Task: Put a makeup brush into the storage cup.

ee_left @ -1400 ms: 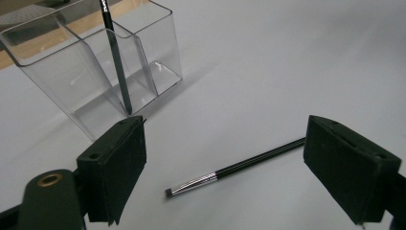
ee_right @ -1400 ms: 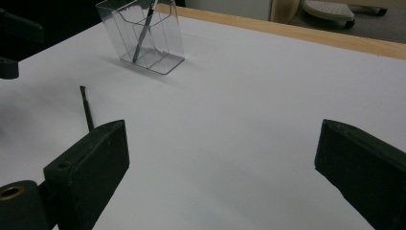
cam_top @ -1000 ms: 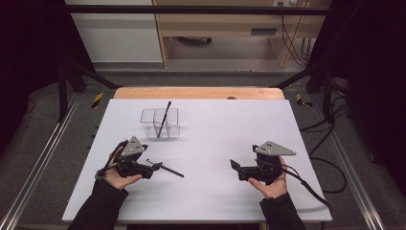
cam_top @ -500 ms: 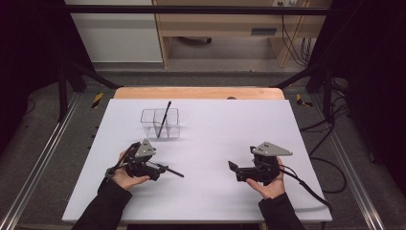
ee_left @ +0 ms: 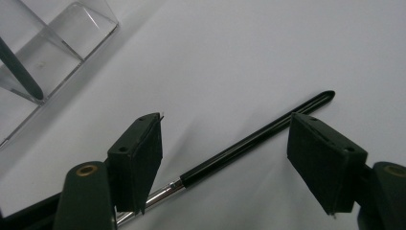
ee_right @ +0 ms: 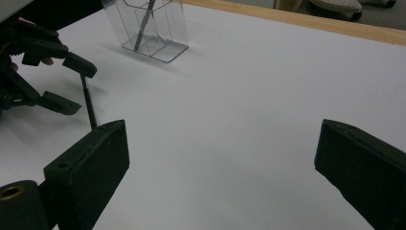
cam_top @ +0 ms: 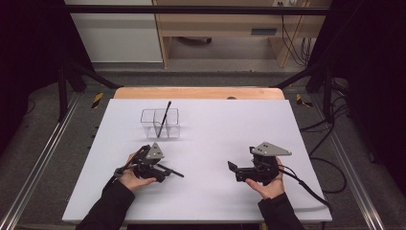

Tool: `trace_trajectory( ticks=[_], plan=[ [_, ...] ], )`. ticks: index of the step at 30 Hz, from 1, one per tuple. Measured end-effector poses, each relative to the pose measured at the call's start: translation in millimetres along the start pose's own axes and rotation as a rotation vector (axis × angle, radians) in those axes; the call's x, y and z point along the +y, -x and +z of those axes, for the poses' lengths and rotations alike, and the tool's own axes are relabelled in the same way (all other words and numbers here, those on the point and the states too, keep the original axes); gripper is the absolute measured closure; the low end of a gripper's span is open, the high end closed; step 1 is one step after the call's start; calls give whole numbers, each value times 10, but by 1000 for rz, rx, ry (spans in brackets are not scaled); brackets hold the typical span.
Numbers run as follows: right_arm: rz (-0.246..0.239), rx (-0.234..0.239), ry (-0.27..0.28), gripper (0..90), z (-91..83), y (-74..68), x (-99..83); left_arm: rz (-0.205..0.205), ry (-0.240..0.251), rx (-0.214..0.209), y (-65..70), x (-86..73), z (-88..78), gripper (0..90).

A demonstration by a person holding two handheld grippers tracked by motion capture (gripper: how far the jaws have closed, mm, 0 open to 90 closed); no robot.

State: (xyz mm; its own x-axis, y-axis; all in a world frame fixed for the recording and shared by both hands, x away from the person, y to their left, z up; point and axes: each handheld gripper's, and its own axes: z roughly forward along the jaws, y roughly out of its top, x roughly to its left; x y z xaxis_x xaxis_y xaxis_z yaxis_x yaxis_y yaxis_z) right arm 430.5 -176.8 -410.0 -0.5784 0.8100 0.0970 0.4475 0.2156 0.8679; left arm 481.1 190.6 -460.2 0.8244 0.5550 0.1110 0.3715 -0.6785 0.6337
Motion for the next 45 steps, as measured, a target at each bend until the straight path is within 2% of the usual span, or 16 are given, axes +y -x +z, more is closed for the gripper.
trace_trajectory(
  ticks=[10,19,31,45],
  plan=[
    [-1,1,-3,52,6,-1,-3,4,-35,-6,5,-6,63,397],
    [-2,-1,-4,52,4,-2,-3,-26,-57,-36,15,-1,58,525],
    [1,-2,-2,52,-4,-4,-2,-22,-97,-10,55,-3,-14,637],
    [0,-2,6,53,-24,3,6,-9,-156,-60,120,-23,-78,746]
  ],
)
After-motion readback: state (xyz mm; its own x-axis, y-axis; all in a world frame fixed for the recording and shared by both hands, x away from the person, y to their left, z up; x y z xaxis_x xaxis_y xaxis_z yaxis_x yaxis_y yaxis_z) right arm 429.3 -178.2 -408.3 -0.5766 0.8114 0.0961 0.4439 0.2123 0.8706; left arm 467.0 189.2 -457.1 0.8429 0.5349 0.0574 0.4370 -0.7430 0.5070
